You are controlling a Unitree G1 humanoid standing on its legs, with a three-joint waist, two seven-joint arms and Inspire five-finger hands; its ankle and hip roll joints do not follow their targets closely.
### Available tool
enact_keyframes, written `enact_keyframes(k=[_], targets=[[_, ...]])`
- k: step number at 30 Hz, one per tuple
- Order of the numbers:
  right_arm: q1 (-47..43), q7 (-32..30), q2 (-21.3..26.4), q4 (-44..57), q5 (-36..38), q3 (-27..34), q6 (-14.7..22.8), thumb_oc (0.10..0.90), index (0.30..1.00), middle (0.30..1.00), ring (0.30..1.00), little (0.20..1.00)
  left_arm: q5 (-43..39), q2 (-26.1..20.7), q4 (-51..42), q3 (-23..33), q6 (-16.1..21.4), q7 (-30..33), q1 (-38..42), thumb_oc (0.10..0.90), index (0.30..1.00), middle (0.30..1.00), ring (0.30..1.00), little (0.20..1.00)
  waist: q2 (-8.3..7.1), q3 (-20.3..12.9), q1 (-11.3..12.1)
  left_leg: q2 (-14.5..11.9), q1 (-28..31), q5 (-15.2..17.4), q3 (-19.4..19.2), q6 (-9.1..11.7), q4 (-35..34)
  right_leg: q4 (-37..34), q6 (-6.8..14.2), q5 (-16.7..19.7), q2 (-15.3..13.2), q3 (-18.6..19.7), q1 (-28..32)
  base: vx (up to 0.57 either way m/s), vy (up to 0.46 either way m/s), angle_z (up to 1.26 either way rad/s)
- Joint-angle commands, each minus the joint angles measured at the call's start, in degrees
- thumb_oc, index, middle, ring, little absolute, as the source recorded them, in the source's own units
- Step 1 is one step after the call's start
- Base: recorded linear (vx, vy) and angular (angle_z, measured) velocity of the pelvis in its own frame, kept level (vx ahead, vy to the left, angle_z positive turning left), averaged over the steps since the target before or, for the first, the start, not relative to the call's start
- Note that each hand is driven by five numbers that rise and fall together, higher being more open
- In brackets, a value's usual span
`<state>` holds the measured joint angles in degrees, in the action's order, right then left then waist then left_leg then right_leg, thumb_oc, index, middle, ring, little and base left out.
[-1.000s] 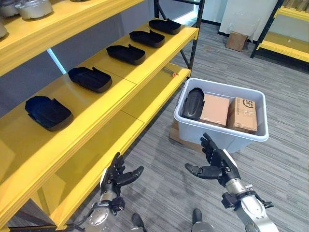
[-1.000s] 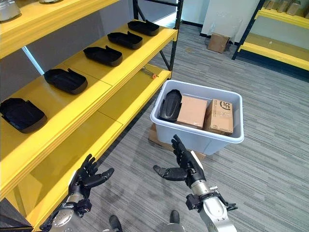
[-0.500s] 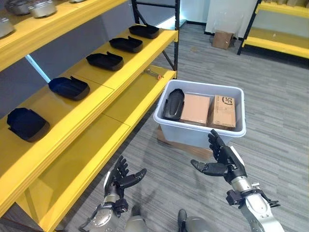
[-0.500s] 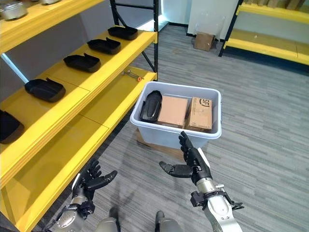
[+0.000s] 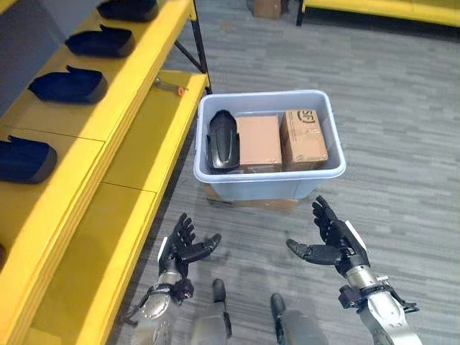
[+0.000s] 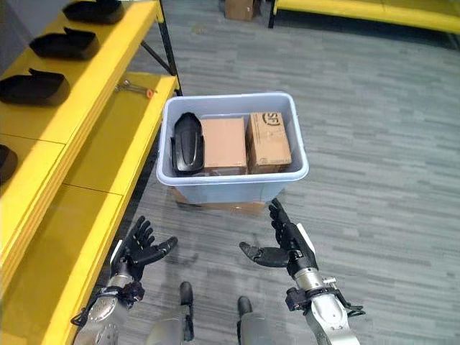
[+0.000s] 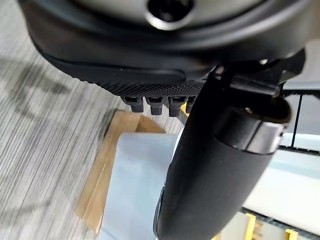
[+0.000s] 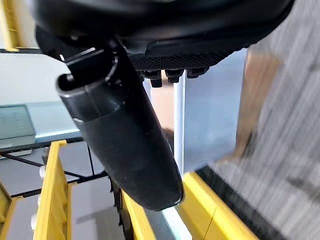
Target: Move parts from the plastic box to the shelf.
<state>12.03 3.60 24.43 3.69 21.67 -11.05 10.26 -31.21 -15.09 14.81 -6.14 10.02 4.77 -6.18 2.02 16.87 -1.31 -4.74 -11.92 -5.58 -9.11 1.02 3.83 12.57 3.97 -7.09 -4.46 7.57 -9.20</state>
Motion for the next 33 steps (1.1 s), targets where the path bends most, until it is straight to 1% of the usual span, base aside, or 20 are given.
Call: enact_keyframes(k=[1, 4, 5, 6, 12, 17, 18, 20, 21, 22, 23, 24, 25, 26, 27, 28, 30, 31, 32, 33], targets=[[-2.8, 1.3, -1.5, 5.6, 0.9, 1.0, 4.5, 0.9, 1.0, 1.0, 1.0, 1.0, -0.2, -5.4, -7.2, 1.8, 5.4, 0.2, -1.1, 0.9, 1.0, 1.0, 1.0, 1.0, -4.35, -5.1, 0.5, -4.5, -7.0, -1.4, 1.6, 2.4, 3.8, -9.6, 4.7, 3.4, -6.9, -3.0, 9.9, 0.08, 0.081, -0.17], [-2.9, 1.3, -1.4, 5.5, 1.0, 0.9, 4.2, 0.9, 1.0, 1.0, 1.0, 1.0, 0.2, -5.7, -6.4, 1.8, 5.3, 0.6, -0.5, 0.9, 1.0, 1.0, 1.0, 1.0, -5.14, -5.6, 0.3, -4.2, -7.2, -1.1, 0.5, 2.1, 2.9, -11.2, 5.6, 6.2, -7.9, -3.1, 8.7, 0.07, 0.064, 0.0], [-2.9, 1.3, -1.4, 5.5, 1.0, 0.9, 4.2, 0.9, 1.0, 1.0, 1.0, 1.0, 0.2, -5.7, -6.4, 1.8, 5.3, 0.6, -0.5, 0.9, 1.0, 1.0, 1.0, 1.0, -5.15, -5.6, 0.3, -4.2, -7.2, -1.1, 0.5, 2.1, 2.9, -11.2, 5.6, 6.2, -8.0, -3.1, 8.7, 0.06, 0.034, -0.02], [-3.0, 1.3, -1.3, 5.5, 0.6, 0.8, 4.2, 0.9, 1.0, 1.0, 1.0, 1.0, 0.3, -5.7, -6.2, 1.6, 5.3, 0.7, -0.4, 0.9, 1.0, 1.0, 1.0, 1.0, -5.32, -5.9, 0.2, -4.2, -7.5, -1.5, 0.1, 2.2, 2.1, -12.0, 5.8, 7.1, -8.3, -3.6, 8.1, 0.03, 0.008, -0.05], [-4.0, 0.9, -1.2, 5.1, 0.0, -0.1, 4.3, 0.9, 1.0, 1.0, 1.0, 1.0, 0.2, -6.0, -5.9, 1.3, 5.3, 0.6, -0.2, 0.9, 1.0, 1.0, 1.0, 1.0, -5.63, -6.4, 0.1, -4.2, -8.5, -1.8, -0.2, 2.4, 1.2, -14.6, 6.6, 9.2, -8.9, -4.0, 7.1, 0.02, 0.006, -0.07], [-5.4, 0.6, -1.4, 4.8, -0.2, -0.8, 4.4, 0.9, 1.0, 1.0, 1.0, 1.0, 0.2, -6.2, -5.7, 1.0, 5.2, 0.5, 0.5, 0.9, 1.0, 1.0, 1.0, 1.0, -6.47, -6.4, 0.4, -3.8, -9.3, 0.2, 0.6, 1.8, 3.7, -14.7, 7.3, 9.9, -9.6, -4.7, 7.9, 0.02, 0.028, 0.02], [-5.8, 0.7, -1.6, 4.8, 0.0, -1.1, 4.4, 0.9, 1.0, 1.0, 1.0, 1.0, 0.2, -6.4, -6.0, 0.9, 5.0, 0.4, 0.6, 0.9, 1.0, 1.0, 1.0, 1.0, -6.8, -6.2, 0.6, -3.1, -9.1, 2.2, 1.4, 1.0, 5.8, -13.4, 7.4, 9.8, -10.2, -4.9, 8.6, 0.06, 0.094, 0.08], [-5.9, 0.8, -1.8, 4.9, 0.1, -1.3, 4.2, 0.9, 1.0, 1.0, 1.0, 1.0, 0.3, -6.6, -5.9, 0.7, 4.8, 0.4, 0.6, 0.9, 1.0, 1.0, 1.0, 1.0, -6.91, -6.4, 0.8, -2.1, -8.3, 3.8, 2.0, -0.1, 6.6, -10.6, 7.8, 10.7, -10.7, -4.9, 8.6, 0.08, 0.166, 0.17], [-5.8, 1.1, -1.9, 5.6, 0.0, -1.4, 4.1, 0.9, 1.0, 1.0, 1.0, 1.0, 0.5, -6.8, -5.9, 0.7, 4.5, 0.2, 0.3, 0.9, 1.0, 1.0, 1.0, 1.0, -6.77, -6.6, 0.9, -0.6, -6.7, 5.1, 2.3, -1.3, 6.4, -6.5, 8.1, 13.7, -11.2, -4.2, 7.7, 0.08, 0.242, 0.21], [-5.6, 1.2, -2.1, 5.7, 0.0, -1.4, 4.1, 0.9, 1.0, 1.0, 1.0, 1.0, 0.8, -6.7, -5.8, 0.5, 4.5, 0.3, 0.4, 0.9, 1.0, 1.0, 1.0, 1.0, -6.48, -6.7, 0.8, 0.2, -5.8, 5.4, 2.7, -2.0, 5.8, -3.8, 8.0, 15.4, -11.0, -3.2, 6.8, 0.11, 0.376, 0.15], [-5.5, 1.2, -2.4, 5.6, -0.1, -1.4, 3.9, 0.9, 1.0, 1.0, 1.0, 1.0, 1.0, -6.5, -5.5, 0.5, 4.2, 0.3, 0.5, 0.9, 1.0, 1.0, 1.0, 1.0, -5.43, -6.5, 0.4, 1.7, -3.0, 5.8, 3.6, -3.3, 3.9, 3.3, 6.9, 18.2, -9.5, -1.1, 4.0, 0.1, 0.376, 0.1], [-5.6, 1.2, -2.4, 5.6, -0.2, -1.6, 3.9, 0.9, 1.0, 1.0, 1.0, 1.0, 1.3, -6.5, -5.4, 0.5, 4.2, 0.4, 0.6, 0.9, 1.0, 1.0, 1.0, 1.0, -4.66, -6.1, 0.0, 2.4, -1.3, 5.8, 4.0, -4.0, 2.9, 7.8, 6.1, 18.8, -8.4, -0.4, 1.9, 0.08, 0.295, 0.05], [-5.6, 1.2, -2.4, 5.6, -0.2, -1.6, 3.9, 0.9, 1.0, 1.0, 1.0, 1.0, 1.3, -6.4, -5.3, 0.5, 4.2, 0.4, 0.6, 0.9, 1.0, 1.0, 1.0, 1.0, -4.6, -6.2, 0.1, 2.3, -1.4, 5.7, 3.9, -3.9, 2.8, 7.7, 6.1, 18.9, -8.3, -0.3, 1.6, 0.07, 0.33, 0.18], [-5.8, 1.3, -2.4, 5.8, -0.3, -2.4, 4.0, 0.9, 1.0, 1.0, 1.0, 1.0, 1.9, -6.6, -5.3, 0.4, 3.9, 0.5, 0.7, 0.9, 1.0, 1.0, 1.0, 1.0, -2.94, -4.8, -0.6, 3.2, 1.8, 5.7, 4.0, -5.1, 0.4, 15.8, 4.6, 18.3, -5.5, -1.0, -2.7, 0.04, 0.21, 0.38], [-5.8, 1.3, -2.4, 5.8, -0.3, -2.4, 4.0, 0.9, 1.0, 1.0, 1.0, 1.0, 1.9, -6.5, -5.3, 0.4, 3.9, 0.5, 0.7, 0.9, 1.0, 1.0, 1.0, 1.0, -3.06, -4.8, -0.5, 3.3, 1.9, 5.6, 3.9, -5.0, 0.2, 16.2, 4.6, 18.1, -5.6, -0.8, -2.9, 0.15, 0.343, 0.26], [-5.5, 1.7, -2.4, 5.8, -0.3, -2.9, 4.1, 0.9, 1.0, 1.0, 1.0, 1.0, 2.4, -6.6, -5.5, 0.1, 3.6, 0.2, 0.6, 0.9, 1.0, 1.0, 1.0, 1.0, -1.8, -3.8, -1.1, 3.8, 4.6, 6.1, 4.1, -5.5, -1.2, 19.5, 3.8, 16.1, -3.6, -2.0, -7.2, 0.14, 0.15, 0.1], [-5.6, 1.7, -2.2, 5.7, -0.2, -2.8, 4.2, 0.9, 1.0, 1.0, 1.0, 1.0, 2.2, -6.5, -5.2, -0.5, 3.6, -0.1, 1.0, 0.9, 1.0, 1.0, 1.0, 1.0, -1.37, -2.8, -2.2, 4.4, 6.3, 6.2, 4.7, -5.4, -1.9, 18.2, 3.2, 13.3, -1.5, -2.1, -11.2, 0.21, 0.099, 0.02], [-5.5, 1.7, -2.0, 5.7, 0.3, -2.6, 4.2, 0.9, 1.0, 1.0, 1.0, 1.0, 2.0, -6.4, -4.9, -0.7, 3.8, -0.5, 1.2, 0.9, 1.0, 1.0, 1.0, 1.0, -1.82, -1.9, -3.3, 5.4, 8.4, 7.2, 5.2, -4.7, -2.5, 10.4, 3.4, 11.9, -1.0, -1.8, -12.1, 0.27, -0.026, 0.32], [-5.7, 1.7, -1.9, 5.6, 0.4, -2.6, 4.3, 0.9, 1.0, 1.0, 1.0, 1.0, 2.1, -6.3, -4.8, -0.6, 3.8, -0.5, 1.2, 0.9, 1.0, 1.0, 1.0, 1.0, -2.27, -1.8, -3.5, 5.8, 9.4, 7.9, 5.1, -4.4, -2.9, 3.9, 3.9, 12.7, -2.0, -2.5, -12.5, 0.23, -0.044, 0.35], [-5.7, 1.7, -1.9, 5.6, 0.4, -2.6, 4.3, 0.9, 1.0, 1.0, 1.0, 1.0, 2.1, -6.2, -4.8, -0.7, 3.8, -0.5, 1.2, 0.9, 1.0, 1.0, 1.0, 1.0, -2.07, -1.6, -3.7, 5.6, 9.7, 8.0, 5.2, -4.4, -2.9, 3.3, 3.9, 12.8, -2.0, -2.8, -11.8, 0.27, -0.116, 0.21]])
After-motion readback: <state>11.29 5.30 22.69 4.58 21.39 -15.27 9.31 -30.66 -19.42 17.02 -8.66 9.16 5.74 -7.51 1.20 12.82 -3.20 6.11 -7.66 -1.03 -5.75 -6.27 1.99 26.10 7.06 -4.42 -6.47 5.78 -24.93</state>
